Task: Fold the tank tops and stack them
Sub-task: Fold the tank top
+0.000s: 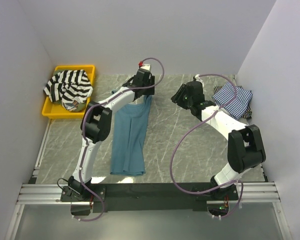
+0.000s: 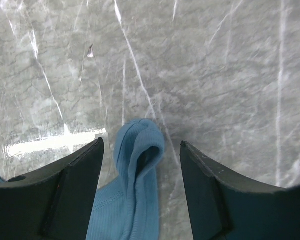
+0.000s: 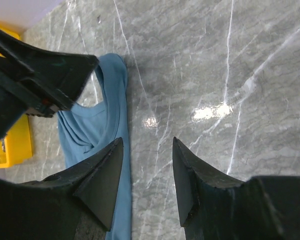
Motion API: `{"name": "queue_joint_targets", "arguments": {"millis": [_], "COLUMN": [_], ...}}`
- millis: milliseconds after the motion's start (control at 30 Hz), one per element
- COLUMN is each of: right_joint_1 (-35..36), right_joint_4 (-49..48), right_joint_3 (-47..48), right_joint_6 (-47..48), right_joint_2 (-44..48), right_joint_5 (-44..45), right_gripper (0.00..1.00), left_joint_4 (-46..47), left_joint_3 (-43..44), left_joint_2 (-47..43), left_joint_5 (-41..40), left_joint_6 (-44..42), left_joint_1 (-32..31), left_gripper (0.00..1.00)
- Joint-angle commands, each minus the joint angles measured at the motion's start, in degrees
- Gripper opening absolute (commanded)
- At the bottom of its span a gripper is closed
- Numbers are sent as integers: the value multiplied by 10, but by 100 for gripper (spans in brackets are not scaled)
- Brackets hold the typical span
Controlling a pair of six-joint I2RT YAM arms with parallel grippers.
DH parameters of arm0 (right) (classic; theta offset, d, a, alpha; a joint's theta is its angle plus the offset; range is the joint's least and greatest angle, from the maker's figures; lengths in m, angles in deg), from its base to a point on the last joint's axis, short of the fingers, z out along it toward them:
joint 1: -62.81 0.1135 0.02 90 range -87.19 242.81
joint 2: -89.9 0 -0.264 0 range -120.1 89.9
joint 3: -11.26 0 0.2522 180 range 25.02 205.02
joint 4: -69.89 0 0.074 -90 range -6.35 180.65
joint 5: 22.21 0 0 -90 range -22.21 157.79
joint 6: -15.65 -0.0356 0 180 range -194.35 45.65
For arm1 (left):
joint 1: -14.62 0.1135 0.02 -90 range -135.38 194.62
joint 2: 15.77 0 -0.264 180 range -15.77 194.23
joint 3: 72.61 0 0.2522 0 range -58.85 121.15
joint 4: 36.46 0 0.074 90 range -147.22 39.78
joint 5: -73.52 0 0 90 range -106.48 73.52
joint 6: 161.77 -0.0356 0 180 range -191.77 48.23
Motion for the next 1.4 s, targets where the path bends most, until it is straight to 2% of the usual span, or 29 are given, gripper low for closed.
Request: {"name": "queue_joint_targets", "arguments": {"millis": [0,800,1367], "right_joint_1": [4,3,3], "right_joint_4": [-25,-26,-26], "right_joint_3": [-4,-4,-4], "right_joint_6": [11,12,12], "right_joint_2": [23,6,-5], "right_joint_5": [10,14,9], "right_gripper": [51,51,51], "left_joint_4": [-10,-10,-11], "left_joint_3": [23,52,77], "left_joint_2": [10,50,76], "left_joint_5": [3,27,18], "left_joint_6": [-32,-69,-82], "left_joint_1": [-2,-15,-23], "left_gripper": [68,63,47]}}
